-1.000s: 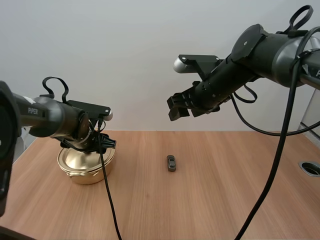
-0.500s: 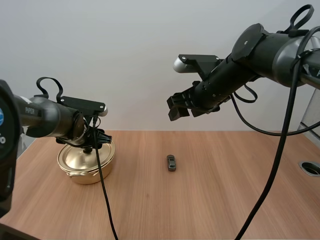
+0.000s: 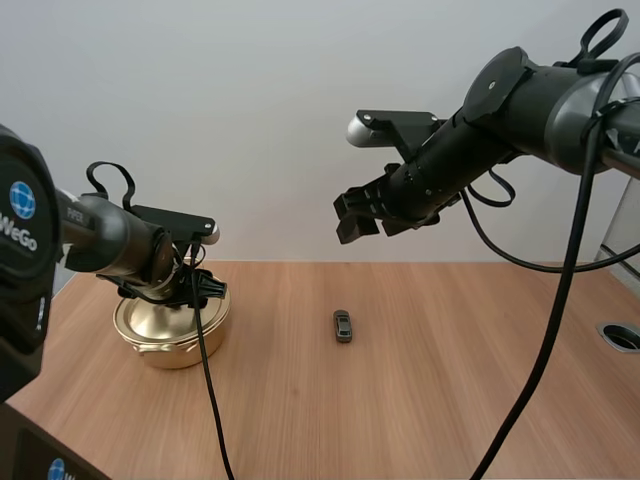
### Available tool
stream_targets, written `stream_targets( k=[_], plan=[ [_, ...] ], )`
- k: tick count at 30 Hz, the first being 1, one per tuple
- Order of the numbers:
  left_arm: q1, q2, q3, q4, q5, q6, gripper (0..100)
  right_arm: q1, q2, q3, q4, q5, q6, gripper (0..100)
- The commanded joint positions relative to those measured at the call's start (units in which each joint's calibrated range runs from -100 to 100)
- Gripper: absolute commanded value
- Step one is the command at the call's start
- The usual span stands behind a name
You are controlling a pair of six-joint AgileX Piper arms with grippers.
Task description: Open the pot, put the car inside, and close it
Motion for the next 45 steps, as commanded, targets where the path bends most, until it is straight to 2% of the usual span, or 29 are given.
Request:
stream_targets(
  k=[1, 3, 4, 5, 12, 17, 23, 29, 34, 41, 45],
  plan=[
    [0.01, 0.14, -0.04, 0.08, 0.69, 0.07, 71, 0.02, -0.04, -0.08, 0.06, 0.08, 0.01, 100],
    [0.01, 0.14, -0.04, -0.24, 0.77, -0.29, 35, 0.02, -0.04, -0.08, 0.06, 0.08, 0.01, 100],
    [0.01, 0.14, -0.04, -0.35, 0.77, -0.87, 12, 0.02, -0.04, -0.08, 0.06, 0.08, 0.01, 100],
    [0.01, 0.14, -0.04, -0.35, 0.77, -1.27, 0, 0.02, -0.04, -0.08, 0.06, 0.08, 0.01, 100],
    [0.01, -0.86, -0.38, 0.09, -5.34, -1.19, 0, 0.02, -0.04, -0.08, 0.06, 0.08, 0.01, 100],
    [0.01, -6.41, -5.77, 0.09, -3.22, -1.19, 0, 0.02, -0.04, -0.08, 0.06, -0.48, 0.01, 100],
    [0.01, -18.12, -15.74, -0.14, 14.83, -1.19, 0, 0.02, 1.57, -0.08, 0.75, -3.51, 0.01, 100],
    [0.01, -32.82, -22.13, -0.84, 28.18, -0.6, 0, 0.7, 8.46, -0.08, 4.63, -3.75, -4.81, 100],
    [0.01, -43.58, -22.82, -6.9, 35.47, 5.91, 0, 2.06, 14.45, -0.08, 4.87, -3.82, -5.59, 100],
    [0.01, -52.73, -22.82, -13.4, 51.68, 9.5, 0, 2.06, 19.66, -0.08, 2.42, -12.26, -5.48, 100],
    [0.01, -56.89, -22.82, -15.35, 56.0, 10.65, 0, 2.06, 21.21, -0.08, 1.27, -13.12, -5.48, 100]
  ],
)
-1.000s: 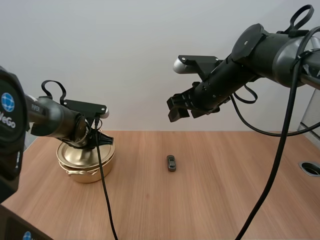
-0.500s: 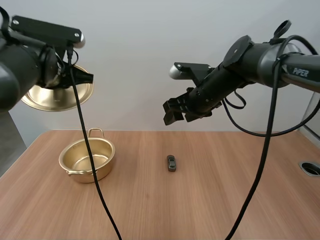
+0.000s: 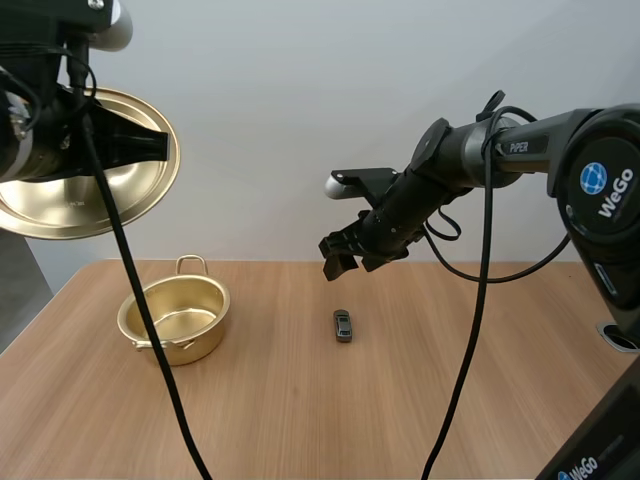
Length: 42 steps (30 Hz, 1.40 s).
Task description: Open the pot, put the car inside, and close it
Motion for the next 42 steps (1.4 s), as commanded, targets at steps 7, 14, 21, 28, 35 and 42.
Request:
stream_targets(
  k=[7, 14, 21, 28, 35, 42],
  plan=[
    [0.01, -7.5, -0.02, -0.47, 8.68, 0.96, 0, -0.01, 2.79, 0.04, -0.47, 2.65, 0.15, 100],
    [0.01, -8.51, -0.02, -0.47, 9.24, 1.03, 0, -0.01, 4.6, 3.66, -0.25, 1.47, 0.15, 100],
    [0.01, -8.51, -0.02, -0.47, 9.74, 1.28, 0, -0.01, 4.98, 6.61, -0.11, -2.41, 0.15, 100],
    [0.01, -8.51, -0.02, -1.1, 9.92, 2.09, 0, -0.01, 6.06, 6.61, 0.21, -5.02, -0.17, 100],
    [0.01, -8.51, -0.02, -1.78, 10.86, 2.09, 0, -0.01, 10.76, 6.61, 2.18, -5.76, -1.41, 100],
    [0.01, -8.51, -0.02, -1.78, 11.15, 2.09, 0, -0.01, 13.16, 6.48, 2.59, -11.16, -3.51, 100]
  ],
)
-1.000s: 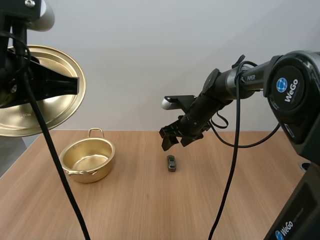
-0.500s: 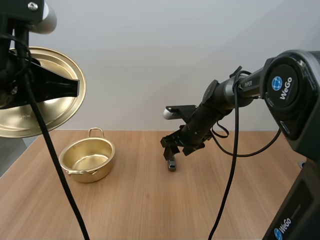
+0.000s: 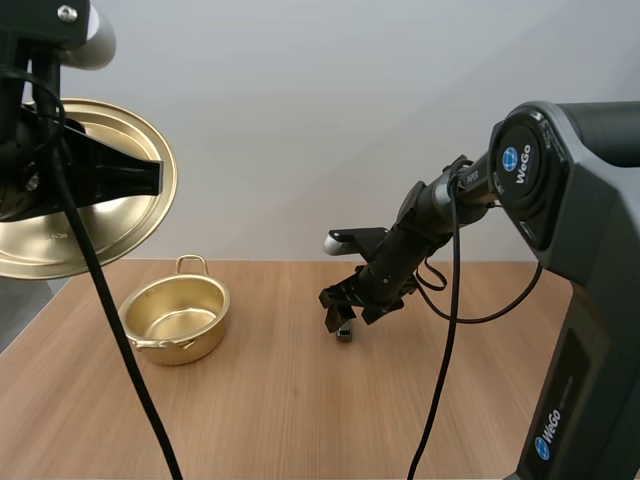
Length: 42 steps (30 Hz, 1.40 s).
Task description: Open the pot, put the car inside, and close it
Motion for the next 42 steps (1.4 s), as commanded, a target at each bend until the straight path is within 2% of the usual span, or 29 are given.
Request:
stream_targets(
  k=[1, 17, 24, 35, 38, 40, 41, 42],
  plan=[
    [0.01, -0.07, -0.02, 0.07, 0.03, 0.06, 0, -0.01, 0.34, 0.0, 0.03, -1.53, -0.64, 100],
    [0.01, -0.07, -0.02, 0.07, 0.7, 0.06, 0, -0.01, 6.0, -0.25, 2.95, -2.19, -5.61, 100],
    [0.01, -0.07, -0.02, 0.07, 0.7, 0.06, 0, -0.01, 6.0, -0.25, 9.39, -2.19, -11.51, 100],
    [0.01, -0.07, -0.02, -1.67, 4.85, 0.06, 0, -0.01, 6.26, -0.25, 9.96, -5.55, -11.22, 98],
    [0.01, -0.07, -0.02, -1.67, 4.85, 0.06, 0, -0.01, 6.32, -0.25, 9.96, -5.51, -11.11, 67],
    [0.01, -0.07, -0.02, -1.67, 4.85, 0.06, 0, -0.01, 6.61, -0.25, 9.96, -5.51, -11.05, 29],
    [0.01, -0.07, -0.02, -1.67, 4.85, 0.06, 0, -0.01, 6.81, -0.25, 9.96, -5.59, -10.79, 7],
    [0.01, -0.07, -0.02, -1.67, 4.85, 0.06, 0, -0.01, 6.96, -0.25, 9.96, -5.59, -10.43, 0]
  ],
)
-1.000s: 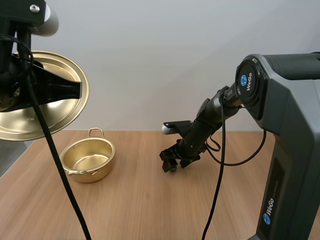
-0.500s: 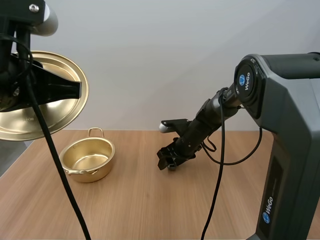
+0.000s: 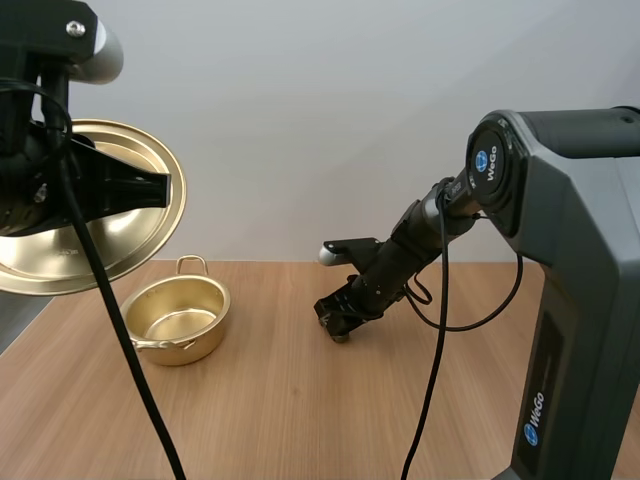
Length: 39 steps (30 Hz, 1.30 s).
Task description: Open the pot, put the car inside, and close it
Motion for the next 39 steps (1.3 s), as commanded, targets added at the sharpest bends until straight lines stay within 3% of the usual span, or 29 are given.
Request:
stream_targets(
  k=[1, 10, 23, 28, 33, 39],
  plan=[
    [0.01, -0.07, -0.02, -0.03, 0.03, 0.06, 0, -0.01, 0.37, -0.03, -0.14, 0.04, 1.05, 0],
    [0.01, -0.07, -0.02, -0.04, 0.03, 1.34, 0, -0.01, 0.99, -0.65, -0.66, 0.7, -1.21, 0],
    [0.01, -8.08, -0.02, 0.08, 3.12, 4.94, 0, -0.01, -8.35, -8.2, 5.26, 18.11, -3.41, 0],
    [0.01, -13.22, -0.02, 0.42, 11.07, 4.94, 0, -0.01, -8.61, -9.19, 6.38, 29.43, -7.01, 0],
    [0.01, -17.78, -0.02, 0.8, 12.37, 4.94, 0, -0.01, -8.5, -9.19, 10.06, 32.63, -10.77, 0],
    [0.01, -21.07, -1.7, 4.48, 12.37, 4.94, 0, 3.56, -8.38, -9.19, 12.3, 31.02, -14.31, 0]
  ],
)
